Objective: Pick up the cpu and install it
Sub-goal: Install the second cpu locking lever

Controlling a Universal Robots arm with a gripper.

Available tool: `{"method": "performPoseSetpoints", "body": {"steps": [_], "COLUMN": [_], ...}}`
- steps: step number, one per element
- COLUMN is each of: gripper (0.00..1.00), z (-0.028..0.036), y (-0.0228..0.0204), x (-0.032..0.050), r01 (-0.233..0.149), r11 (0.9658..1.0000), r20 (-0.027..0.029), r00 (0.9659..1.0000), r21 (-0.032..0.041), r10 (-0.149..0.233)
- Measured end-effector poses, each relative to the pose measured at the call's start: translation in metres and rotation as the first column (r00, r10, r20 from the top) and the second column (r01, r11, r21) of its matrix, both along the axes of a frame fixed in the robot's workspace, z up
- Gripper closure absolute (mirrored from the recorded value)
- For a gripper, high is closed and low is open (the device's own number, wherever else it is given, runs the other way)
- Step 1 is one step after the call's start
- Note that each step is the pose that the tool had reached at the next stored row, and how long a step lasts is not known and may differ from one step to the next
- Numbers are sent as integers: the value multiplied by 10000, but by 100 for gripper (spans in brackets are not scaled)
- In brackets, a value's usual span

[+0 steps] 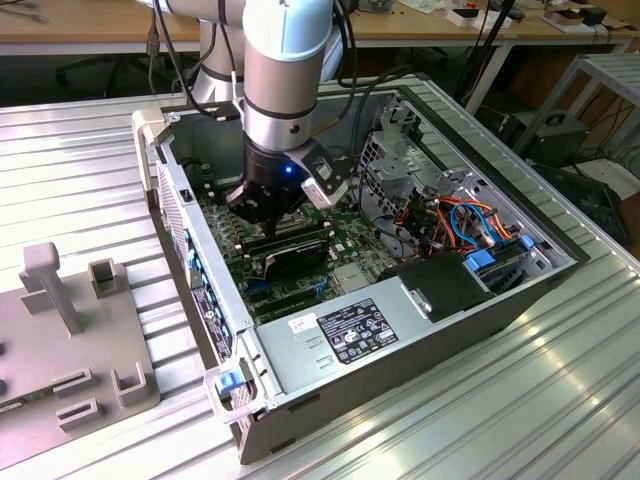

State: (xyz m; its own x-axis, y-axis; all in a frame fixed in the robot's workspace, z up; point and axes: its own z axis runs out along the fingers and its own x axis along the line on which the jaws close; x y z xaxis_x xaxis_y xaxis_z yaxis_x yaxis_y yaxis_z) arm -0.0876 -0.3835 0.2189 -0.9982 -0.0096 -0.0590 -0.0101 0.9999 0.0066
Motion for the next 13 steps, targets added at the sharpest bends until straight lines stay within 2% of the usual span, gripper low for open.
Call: {"method": "performPoseSetpoints", "body": {"steps": [3,13], "gripper": [89,89], "z": [-10,-36], "y": [10,71], "x": [-8,-67], "r01": [-1,-1], "r11": [10000,10000], "r20": [29,206], "r00": [10000,9998], "r21": [1,20], "r10": [0,0]}}
